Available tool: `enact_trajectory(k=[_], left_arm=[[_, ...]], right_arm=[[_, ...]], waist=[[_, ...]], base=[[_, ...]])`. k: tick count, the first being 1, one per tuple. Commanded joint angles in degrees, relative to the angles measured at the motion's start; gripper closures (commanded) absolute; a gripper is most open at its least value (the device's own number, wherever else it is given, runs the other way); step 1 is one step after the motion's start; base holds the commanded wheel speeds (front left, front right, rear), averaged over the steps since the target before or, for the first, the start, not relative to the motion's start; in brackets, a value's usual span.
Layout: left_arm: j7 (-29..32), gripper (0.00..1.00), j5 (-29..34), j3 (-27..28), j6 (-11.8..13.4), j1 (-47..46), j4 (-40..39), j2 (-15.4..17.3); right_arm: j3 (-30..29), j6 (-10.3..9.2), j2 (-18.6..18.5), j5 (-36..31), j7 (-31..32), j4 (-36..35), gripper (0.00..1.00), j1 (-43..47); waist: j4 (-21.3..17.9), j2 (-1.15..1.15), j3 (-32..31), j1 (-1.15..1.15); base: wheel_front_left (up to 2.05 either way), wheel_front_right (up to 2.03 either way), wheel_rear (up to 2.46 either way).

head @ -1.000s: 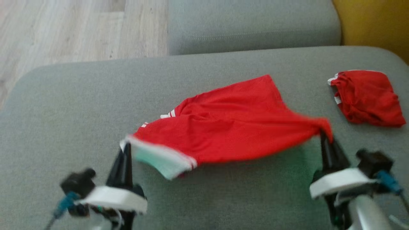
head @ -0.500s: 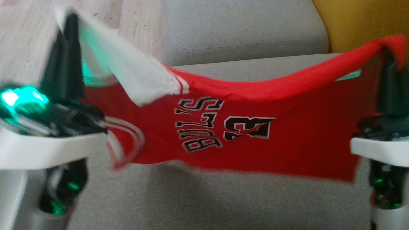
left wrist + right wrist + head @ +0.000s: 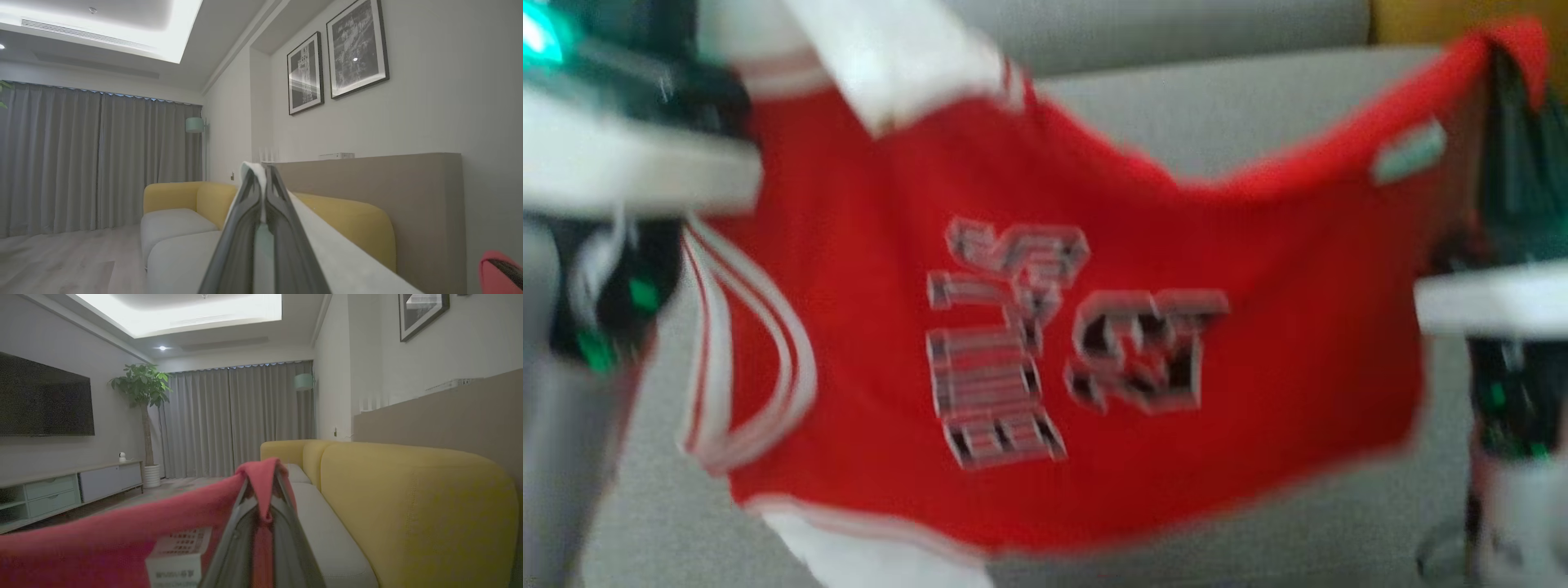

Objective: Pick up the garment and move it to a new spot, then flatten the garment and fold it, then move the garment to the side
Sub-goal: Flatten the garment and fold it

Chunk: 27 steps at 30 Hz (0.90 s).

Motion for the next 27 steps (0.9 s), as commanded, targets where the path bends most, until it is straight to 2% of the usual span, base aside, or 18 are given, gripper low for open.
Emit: enact_trajectory(k=[1,2,3,5,11,16,21,27], left_arm=[[0.7,1.00,1.4,2.1,-0.9,-8.1,3.3,2.3],[0.7,1.00,2.7,1.5,-1.6,-10.7,6.1,2.5],[0.7,1.00,2.7,1.5,-1.6,-10.7,6.1,2.5],[0.3,1.00,4.8,0.3,-2.9,-16.0,12.1,2.3],[-4.7,1.00,9.3,-1.5,-4.8,-31.6,31.5,-1.5],[-11.0,1.00,12.0,-2.8,-5.3,-40.6,42.9,-5.5],[-15.1,1.00,9.9,-3.1,-6.9,-41.8,48.3,-9.9],[-19.4,1.00,7.7,-4.2,-8.5,-35.3,50.5,-12.5]], right_arm=[[2.1,0.37,-0.7,0.4,0.7,2.6,1.00,-9.0],[2.3,0.37,-1.0,0.2,0.7,5.5,1.00,-12.2],[2.3,0.37,-1.0,0.2,0.7,5.5,1.00,-12.2],[3.0,0.37,-1.4,-0.4,0.4,12.0,1.00,-19.2],[4.9,0.37,-1.8,-4.7,-2.6,33.2,1.00,-40.1],[3.0,0.37,-1.6,-10.3,-7.4,47.3,1.00,-52.7],[-0.4,0.37,-1.4,-14.7,-12.4,57.3,1.00,-57.6],[-3.5,0.37,-1.1,-18.8,-18.4,67.6,1.00,-54.7]], waist=[[-1.4,0.00,5.4,-0.01],[-1.6,0.00,6.4,-0.01],[-1.6,0.00,6.4,-0.01],[-2.1,0.00,8.0,-0.01],[-2.4,0.00,9.7,-0.01],[-0.6,0.00,11.9,-0.01],[2.9,0.00,16.9,-0.01],[6.0,0.00,22.6,-0.01]], base=[[0.00,0.00,0.00],[0.00,0.00,0.00],[0.00,0.00,0.00],[0.00,0.00,0.00],[0.00,0.00,0.00],[0.00,0.00,0.00],[0.00,0.00,0.00],[0.00,0.00,0.00]])
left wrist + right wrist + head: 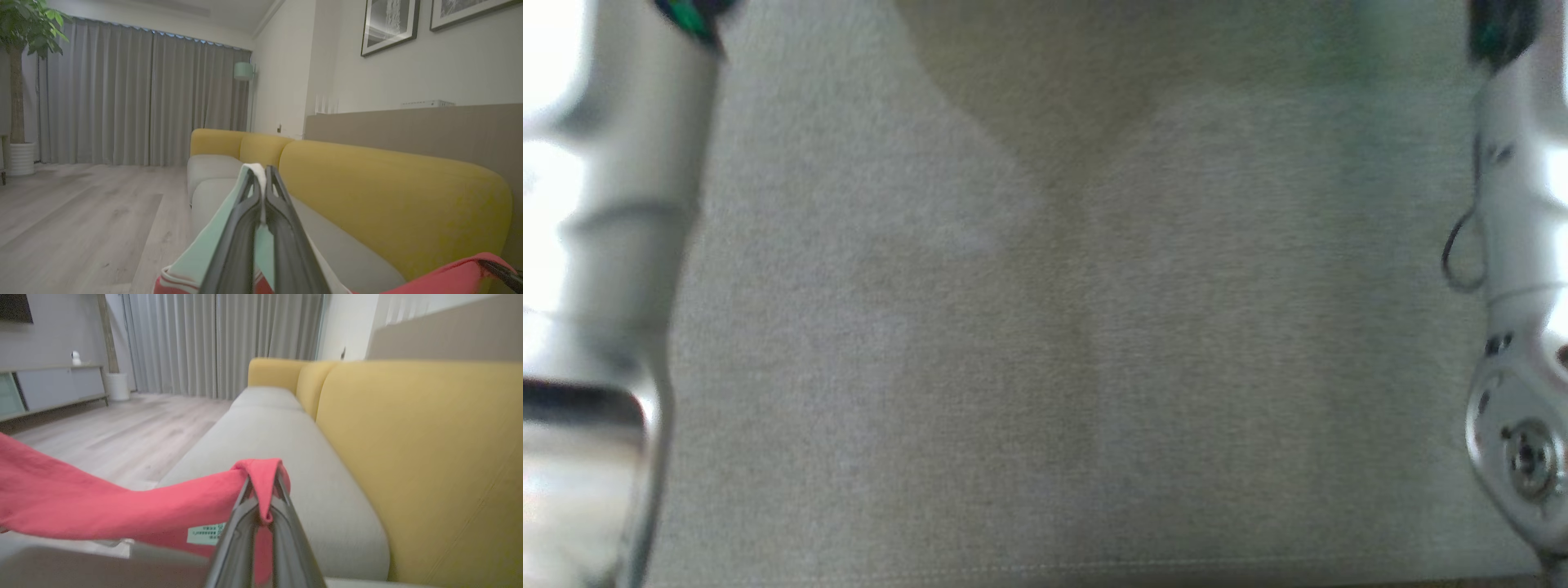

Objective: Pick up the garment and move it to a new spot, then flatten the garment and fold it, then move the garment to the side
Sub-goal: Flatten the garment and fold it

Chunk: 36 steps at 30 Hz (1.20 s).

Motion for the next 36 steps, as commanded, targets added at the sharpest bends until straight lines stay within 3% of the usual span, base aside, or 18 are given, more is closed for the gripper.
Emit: enact_trajectory(k=[1,8,16,27,36], left_arm=[[-1.0,1.00,-0.5,0.7,-0.5,0.5,-1.5,1.8],[-5.0,1.00,-3.5,0.1,-1.9,12.7,-4.7,2.9],[-6.7,1.00,-6.5,-0.8,-2.1,33.7,-12.8,5.8],[-7.7,1.00,-9.8,0.8,3.3,58.4,-24.9,8.4],[-4.7,1.00,-12.1,1.7,10.3,78.1,-40.0,12.3]], right_arm=[[0.1,0.37,1.2,-0.5,-1.4,-0.2,1.00,0.5],[0.0,0.37,1.6,1.4,-5.7,6.3,1.00,6.2],[0.8,0.37,1.9,8.9,-7.1,3.9,1.00,17.3],[7.0,0.37,2.0,19.6,-7.1,-4.3,1.00,36.9],[8.0,0.37,2.0,24.3,-1.5,-21.0,1.00,57.1]], waist=[[2.5,0.00,3.2,-0.01],[2.9,0.00,4.1,-0.01],[1.7,0.00,-2.2,-0.01],[1.7,0.00,-15.2,-0.01],[1.8,0.00,-22.5,-0.01]], base=[[0.00,0.00,0.00],[0.00,0.00,0.00],[0.00,0.00,0.00],[0.00,0.00,0.00],[0.00,0.00,0.00]])
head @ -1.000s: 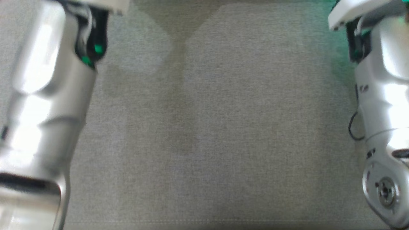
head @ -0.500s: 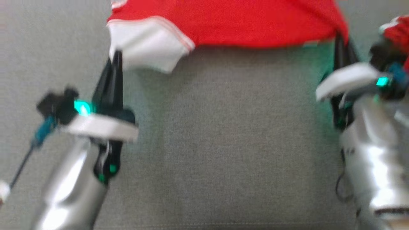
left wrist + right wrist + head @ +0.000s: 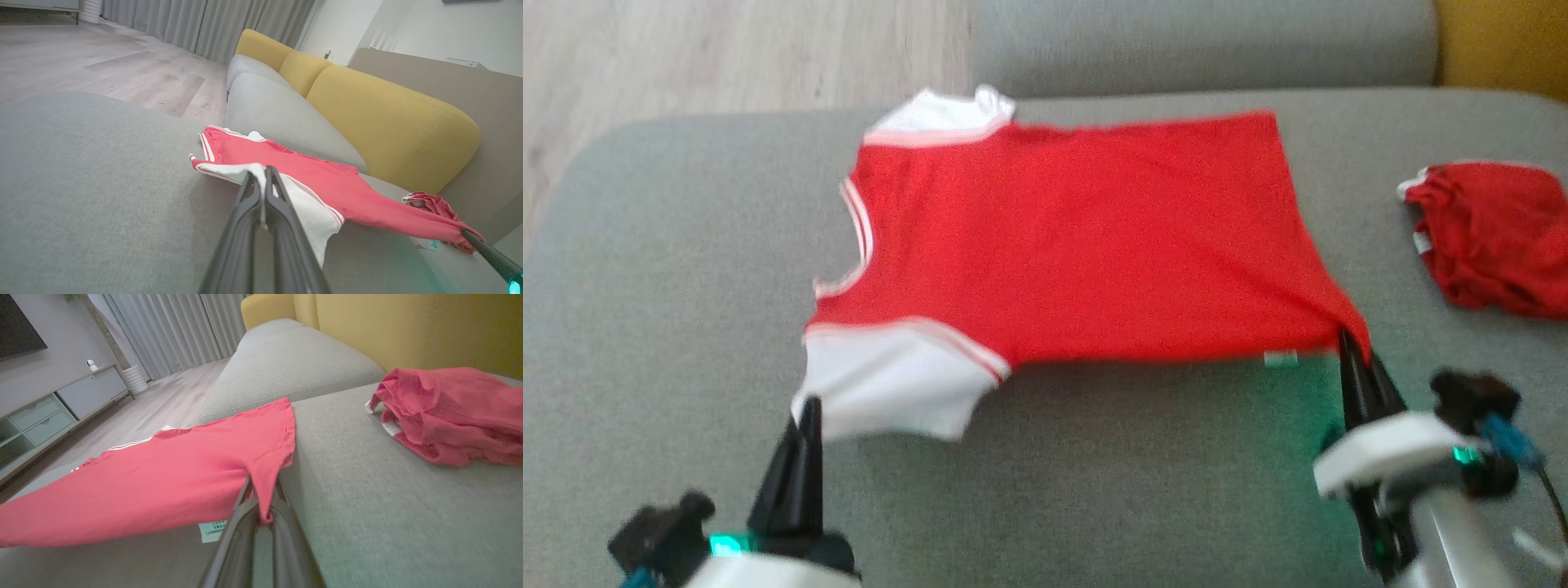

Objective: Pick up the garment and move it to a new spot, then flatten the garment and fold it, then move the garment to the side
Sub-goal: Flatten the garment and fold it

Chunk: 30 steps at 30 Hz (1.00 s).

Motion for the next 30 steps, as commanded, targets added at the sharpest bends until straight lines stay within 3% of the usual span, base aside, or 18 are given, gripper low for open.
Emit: enact_trajectory(k=[1,6,10,18,30], left_arm=[[0.4,1.00,-0.4,2.6,1.0,-0.1,-3.9,1.7],[2.7,1.00,-1.6,1.7,2.6,5.1,-8.1,2.6],[4.3,1.00,-2.4,0.8,2.4,5.4,-7.5,2.7],[6.0,1.00,-3.4,-1.4,-1.0,-1.2,2.0,0.6],[4.8,1.00,-1.5,-1.6,-5.7,-18.0,14.5,-2.3]], right_arm=[[0.7,0.37,0.2,0.7,1.5,-5.0,1.00,1.7],[-0.6,0.37,0.2,0.8,8.0,-15.6,1.00,11.2],[-1.9,0.37,0.2,-0.2,12.2,-19.2,1.00,14.6],[-1.9,0.37,0.2,-0.4,17.4,-15.1,1.00,12.2],[-1.3,0.37,0.2,1.7,18.7,-9.6,1.00,1.8]], waist=[[0.2,0.00,-2.1,0.02],[0.4,0.00,-2.9,0.02],[0.7,0.00,-2.7,0.02],[0.7,0.00,-1.4,0.02],[-1.0,0.00,3.2,0.02]], base=[[0.00,0.00,0.00],[0.00,0.00,0.00],[0.00,0.00,0.00],[0.00,0.00,0.00],[0.00,0.00,0.00]])
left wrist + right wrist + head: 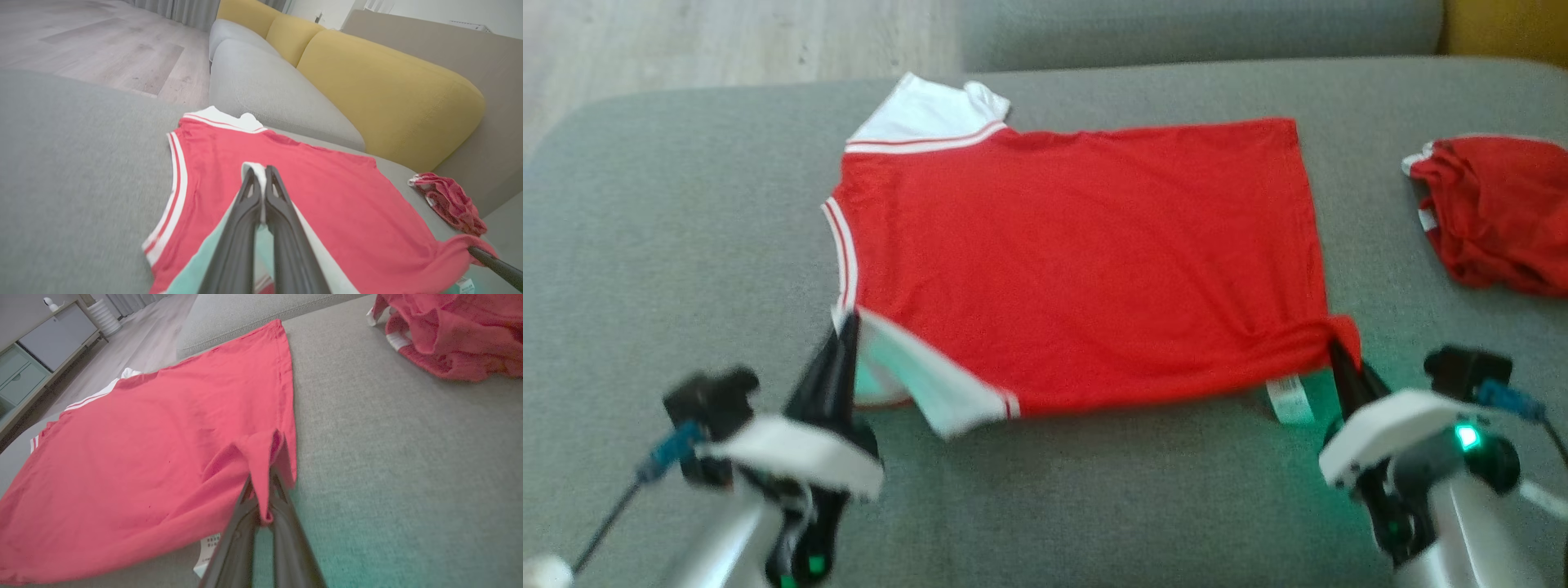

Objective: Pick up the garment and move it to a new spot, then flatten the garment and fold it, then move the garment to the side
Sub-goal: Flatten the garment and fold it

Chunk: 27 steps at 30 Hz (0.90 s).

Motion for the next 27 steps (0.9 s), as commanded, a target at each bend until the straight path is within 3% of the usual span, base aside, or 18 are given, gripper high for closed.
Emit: enact_trajectory(k=[1,9,19,21,22,23,24,25,27], left_arm=[[-0.9,1.00,0.5,2.6,-0.3,-3.9,-0.9,0.7],[-3.0,1.00,1.6,3.8,-2.7,-15.5,8.6,-0.3],[-6.3,1.00,2.3,4.3,-4.2,-20.0,14.1,-0.7],[-7.1,1.00,2.4,4.8,-4.3,-20.5,14.9,-0.9],[-7.5,1.00,2.4,5.1,-4.3,-20.7,15.3,-1.1],[-7.9,0.85,2.5,5.4,-4.4,-21.0,15.7,-1.2],[-8.2,0.55,2.6,5.6,-4.5,-21.2,16.1,-1.4],[-8.4,0.03,2.7,5.7,-4.6,-21.3,16.5,-1.6],[-8.8,0.00,3.0,5.8,-4.8,-21.4,17.2,-1.9]], right_arm=[[1.3,0.37,-0.4,0.2,-0.2,-1.5,1.00,-2.8],[3.4,0.37,-0.4,1.6,-1.6,3.9,1.00,-11.7],[5.9,0.37,-0.4,2.7,-5.2,9.5,1.00,-18.6],[6.3,0.37,-0.4,3.0,-5.9,10.7,0.29,-19.7],[6.3,0.37,-0.4,3.1,-6.7,11.2,0.00,-20.2],[6.5,0.37,-0.4,3.2,-7.4,11.7,0.00,-20.7],[6.8,0.37,-0.4,3.6,-8.1,12.1,0.00,-21.2],[7.1,0.37,-0.4,3.9,-8.9,12.5,0.00,-21.6],[8.1,0.37,-0.4,4.7,-10.4,13.2,0.00,-22.3]], waist=[[-0.6,0.00,0.9,-0.01],[-3.2,0.00,4.8,-0.01],[-4.1,0.00,7.0,-0.01],[-4.1,0.00,7.0,-0.01],[-4.1,0.00,7.0,-0.01],[-4.1,0.00,7.0,-0.01],[-4.0,0.00,6.9,-0.01],[-4.0,0.00,6.8,-0.01],[-4.0,0.00,6.7,-0.01]], base=[[0.00,0.00,0.00],[0.00,0.00,0.00],[0.00,0.00,0.00],[0.00,0.00,0.00],[0.00,0.00,0.00],[0.00,0.00,0.00],[0.00,0.00,0.00],[0.00,0.00,0.00],[0.00,0.00,0.00]])
